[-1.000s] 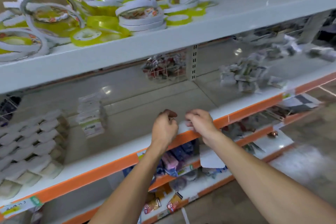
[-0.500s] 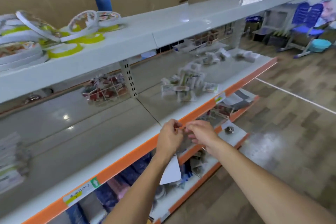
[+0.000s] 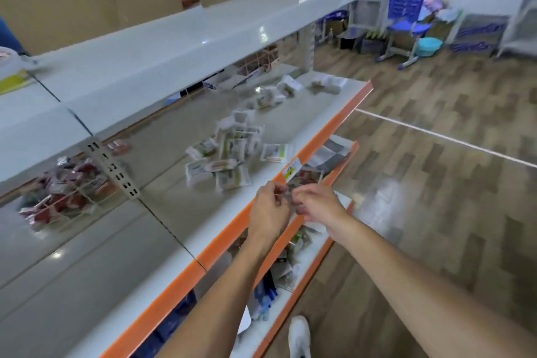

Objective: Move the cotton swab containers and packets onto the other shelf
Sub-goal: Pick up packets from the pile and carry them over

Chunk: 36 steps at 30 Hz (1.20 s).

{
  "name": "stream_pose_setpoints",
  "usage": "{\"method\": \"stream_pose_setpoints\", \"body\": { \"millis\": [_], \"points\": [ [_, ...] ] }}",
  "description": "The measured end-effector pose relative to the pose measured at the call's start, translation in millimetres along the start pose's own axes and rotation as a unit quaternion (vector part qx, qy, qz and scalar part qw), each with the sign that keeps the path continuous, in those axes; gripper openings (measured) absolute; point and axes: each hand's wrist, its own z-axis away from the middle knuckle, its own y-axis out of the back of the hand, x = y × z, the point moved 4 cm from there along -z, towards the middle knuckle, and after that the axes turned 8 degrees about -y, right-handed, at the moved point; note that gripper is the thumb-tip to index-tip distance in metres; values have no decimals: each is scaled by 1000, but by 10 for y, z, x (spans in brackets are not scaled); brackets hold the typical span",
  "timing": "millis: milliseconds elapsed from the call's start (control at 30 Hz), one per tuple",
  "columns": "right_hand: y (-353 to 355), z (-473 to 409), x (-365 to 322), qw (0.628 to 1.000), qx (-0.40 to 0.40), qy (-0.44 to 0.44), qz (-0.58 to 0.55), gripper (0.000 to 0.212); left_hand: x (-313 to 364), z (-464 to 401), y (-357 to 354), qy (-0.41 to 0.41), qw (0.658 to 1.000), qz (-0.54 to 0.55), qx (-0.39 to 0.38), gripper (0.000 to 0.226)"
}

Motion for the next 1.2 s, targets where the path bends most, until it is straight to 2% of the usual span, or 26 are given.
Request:
{"method": "stream_pose_setpoints", "body": {
  "millis": [467, 733, 967, 1200],
  "points": [
    [793, -1407, -714, 997, 63, 22, -43, 17, 174, -1788, -723, -43, 999, -9, -9, 25],
    [1312, -2190, -945, 997, 46, 22, -49, 10, 230, -2509, -1262, -47, 999, -26, -10, 22],
    [1975, -3050, -1195, 998, 3, 1, -58, 19, 307, -3306, -1801, 38, 996, -37, 67, 26],
    [2604, -3864, -1589, 999, -11, 0, -42, 12, 465, -3835, -2288, 122, 984, 44, 125, 24]
  ]
}}
